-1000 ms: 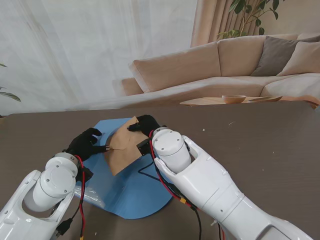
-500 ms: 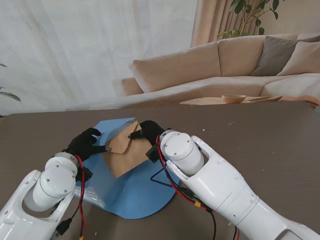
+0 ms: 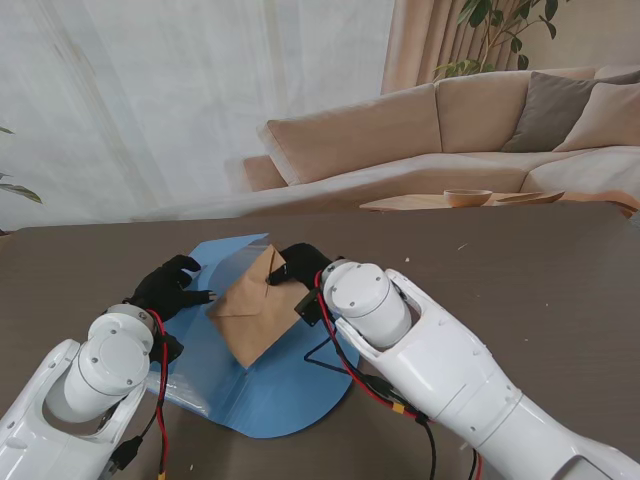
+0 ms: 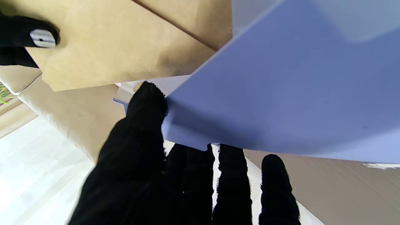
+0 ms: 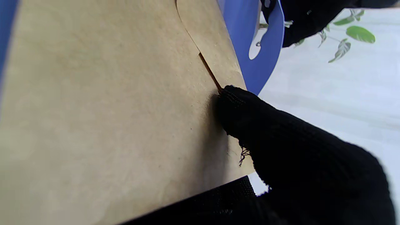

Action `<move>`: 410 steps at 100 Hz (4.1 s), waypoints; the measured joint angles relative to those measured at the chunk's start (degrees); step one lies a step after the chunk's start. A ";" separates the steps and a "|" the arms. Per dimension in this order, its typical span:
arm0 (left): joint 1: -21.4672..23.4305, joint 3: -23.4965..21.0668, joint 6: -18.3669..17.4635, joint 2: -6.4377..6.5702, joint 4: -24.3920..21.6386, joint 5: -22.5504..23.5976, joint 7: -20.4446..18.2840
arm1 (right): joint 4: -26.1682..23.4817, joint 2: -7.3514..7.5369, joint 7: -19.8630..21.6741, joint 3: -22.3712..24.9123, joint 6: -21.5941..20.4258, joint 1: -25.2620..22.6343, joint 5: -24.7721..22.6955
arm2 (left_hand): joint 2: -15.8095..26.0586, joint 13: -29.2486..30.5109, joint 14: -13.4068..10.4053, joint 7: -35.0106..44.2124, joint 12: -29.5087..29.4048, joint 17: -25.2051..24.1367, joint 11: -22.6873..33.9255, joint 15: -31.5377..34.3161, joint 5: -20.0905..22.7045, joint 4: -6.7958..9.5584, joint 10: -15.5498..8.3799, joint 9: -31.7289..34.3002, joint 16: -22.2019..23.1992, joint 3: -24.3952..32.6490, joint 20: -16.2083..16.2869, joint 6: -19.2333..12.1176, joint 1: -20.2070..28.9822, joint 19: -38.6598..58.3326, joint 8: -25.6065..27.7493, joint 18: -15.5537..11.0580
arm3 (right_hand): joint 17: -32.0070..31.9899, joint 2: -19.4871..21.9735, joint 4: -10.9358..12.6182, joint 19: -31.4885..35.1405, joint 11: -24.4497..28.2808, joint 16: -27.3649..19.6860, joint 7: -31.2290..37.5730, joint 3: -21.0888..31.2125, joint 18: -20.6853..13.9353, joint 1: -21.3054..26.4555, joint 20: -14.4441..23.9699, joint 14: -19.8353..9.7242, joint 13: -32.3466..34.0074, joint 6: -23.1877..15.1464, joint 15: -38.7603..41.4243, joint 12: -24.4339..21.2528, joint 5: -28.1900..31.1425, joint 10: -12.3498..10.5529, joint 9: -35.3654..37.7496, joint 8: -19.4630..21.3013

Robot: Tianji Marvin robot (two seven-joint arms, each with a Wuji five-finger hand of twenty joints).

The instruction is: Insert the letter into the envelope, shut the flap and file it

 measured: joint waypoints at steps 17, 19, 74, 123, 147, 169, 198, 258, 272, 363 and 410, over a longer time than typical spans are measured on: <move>-0.02 0.23 -0.01 0.00 -0.03 -0.09 0.16 | 1.11 -1.88 -2.27 0.77 1.56 0.24 4.10 | 0.01 0.00 0.01 0.00 0.01 0.02 0.00 0.00 0.00 0.00 0.00 0.00 0.00 0.00 0.00 0.00 0.00 -0.02 0.00 0.00 | 0.32 0.54 -1.25 0.04 0.04 0.00 0.75 0.20 0.00 0.00 -1.04 -0.02 0.00 1.35 0.61 0.00 -0.23 0.07 0.00 2.19; -0.03 0.27 -0.01 0.00 -0.04 -0.09 0.16 | 1.26 -2.07 -2.37 0.84 1.77 0.31 4.61 | 0.01 0.00 0.01 0.00 0.01 0.02 0.00 0.00 0.00 0.00 0.00 0.00 0.01 0.00 0.00 0.00 0.00 -0.02 0.00 0.00 | 0.33 0.54 -1.53 0.04 0.09 0.00 0.75 0.22 0.00 0.00 -1.06 -0.02 0.00 1.37 0.61 0.00 -0.23 0.07 0.00 2.44; -0.07 0.83 -0.01 -0.08 -0.22 -0.82 0.83 | 3.84 -5.23 -6.02 3.44 6.27 1.06 13.73 | 0.03 0.00 0.03 0.00 0.51 0.03 0.00 0.00 0.00 0.00 0.28 0.00 0.04 0.00 0.03 0.00 0.00 -0.85 0.00 0.02 | 0.19 2.34 -2.25 0.07 1.41 -0.22 2.84 0.88 0.34 0.54 -1.80 0.14 0.00 4.21 0.61 -0.46 -2.37 0.63 -0.02 5.94; -0.01 1.37 0.16 -0.22 -1.37 -2.68 0.94 | 10.31 -6.50 -4.18 -0.61 3.86 4.50 13.24 | 0.04 -0.01 0.05 0.01 0.56 -0.10 0.00 0.00 0.00 -0.01 0.33 0.00 0.10 0.00 0.06 0.00 0.00 -0.93 0.00 0.02 | 0.07 2.93 -2.26 0.08 1.43 -0.83 2.88 0.88 0.35 0.54 -1.80 0.15 0.00 4.27 0.57 -0.46 -2.41 0.65 -0.02 6.47; 0.09 1.76 0.46 -0.20 -2.19 -2.71 0.43 | 12.07 -6.81 -2.03 -2.25 2.37 5.70 12.09 | 0.06 -0.10 0.06 0.02 0.59 0.02 0.00 0.00 0.00 -0.01 0.33 0.00 0.10 0.00 0.06 0.00 0.00 -0.95 0.00 0.02 | -2.05 3.45 -2.00 0.08 0.69 -3.10 2.01 -1.49 0.38 0.52 -1.80 0.24 0.00 5.91 -3.23 -0.46 -4.07 0.81 -0.15 3.08; 0.40 1.64 0.46 -0.19 -2.34 -2.52 0.34 | 9.72 -4.85 1.11 -2.90 1.47 5.43 6.33 | 0.06 -0.10 0.06 0.02 0.71 0.03 0.00 0.00 0.00 -0.01 0.33 0.00 0.11 0.00 0.06 0.00 0.00 -0.94 0.00 0.03 | -7.23 4.60 1.30 -0.65 -1.04 -3.81 -14.42 -2.81 0.55 -12.93 -0.22 1.27 -1.48 7.82 -8.35 0.52 -5.07 3.79 -5.47 5.89; 0.75 1.02 0.33 -0.20 -2.43 -2.31 0.36 | 4.26 -1.15 5.56 -1.66 2.80 3.66 1.50 | 0.10 -0.10 0.07 0.02 1.25 0.07 0.00 0.00 0.00 -0.01 0.33 0.00 0.12 0.00 0.07 0.01 0.00 -0.95 0.00 0.05 | -9.49 4.61 1.70 -0.76 -1.65 -3.75 -18.97 -5.99 0.52 -15.70 1.00 1.71 -3.60 8.04 -8.98 0.87 -5.07 4.22 -6.79 7.41; 1.51 1.47 0.60 -0.07 -3.50 -2.53 -0.07 | 9.47 -3.06 3.12 -2.26 3.29 5.82 6.63 | 0.10 -0.23 0.11 0.02 1.27 -0.27 0.01 -0.08 0.00 -0.01 0.34 0.00 0.74 0.00 0.11 0.01 0.00 -0.95 0.00 0.06 | 0.85 -1.18 -1.98 0.75 4.86 1.37 -0.59 0.89 -1.89 0.55 -0.40 -1.02 0.00 4.94 0.62 0.90 -5.73 -0.09 -4.27 0.77; 1.93 1.56 0.60 0.05 -4.22 -2.57 -0.57 | 12.04 -4.62 1.04 -3.04 2.39 6.92 7.92 | 0.10 -0.26 0.11 0.02 1.27 -0.37 0.01 -0.09 0.00 -0.01 0.35 0.00 0.76 0.00 0.11 0.01 0.00 -0.94 0.00 0.06 | 1.53 -1.20 -1.98 0.75 4.26 1.37 -0.08 0.98 -1.94 0.55 -0.44 -1.33 0.00 4.94 1.23 0.57 -5.71 -0.13 -3.63 0.77; 1.67 1.71 0.54 -0.04 -3.39 -2.58 -0.13 | 3.69 0.01 7.17 -1.63 3.75 3.97 -0.13 | 0.11 -0.26 0.18 0.03 1.29 0.13 0.01 -0.10 0.00 -0.01 0.35 0.00 0.79 0.00 0.12 0.01 0.00 -0.95 0.00 0.08 | -6.14 1.10 1.13 -2.13 -1.58 -2.99 -22.54 -4.61 -0.91 -14.45 -0.35 0.69 -2.78 8.92 -12.29 2.01 -6.24 3.94 -11.20 7.68; 1.38 1.70 0.43 -0.02 -3.15 -2.41 -0.34 | 4.97 -0.50 6.59 -0.47 5.17 4.55 7.09 | 0.12 -0.26 0.38 0.03 1.30 0.13 0.01 -0.10 0.00 -0.01 0.35 0.00 0.84 0.00 0.12 0.01 0.00 -0.95 0.00 0.09 | 1.66 -5.91 -2.06 0.77 7.75 4.44 -1.98 3.71 -5.77 0.57 -0.33 -3.79 0.00 3.84 2.03 5.68 -9.29 -2.38 -10.93 5.55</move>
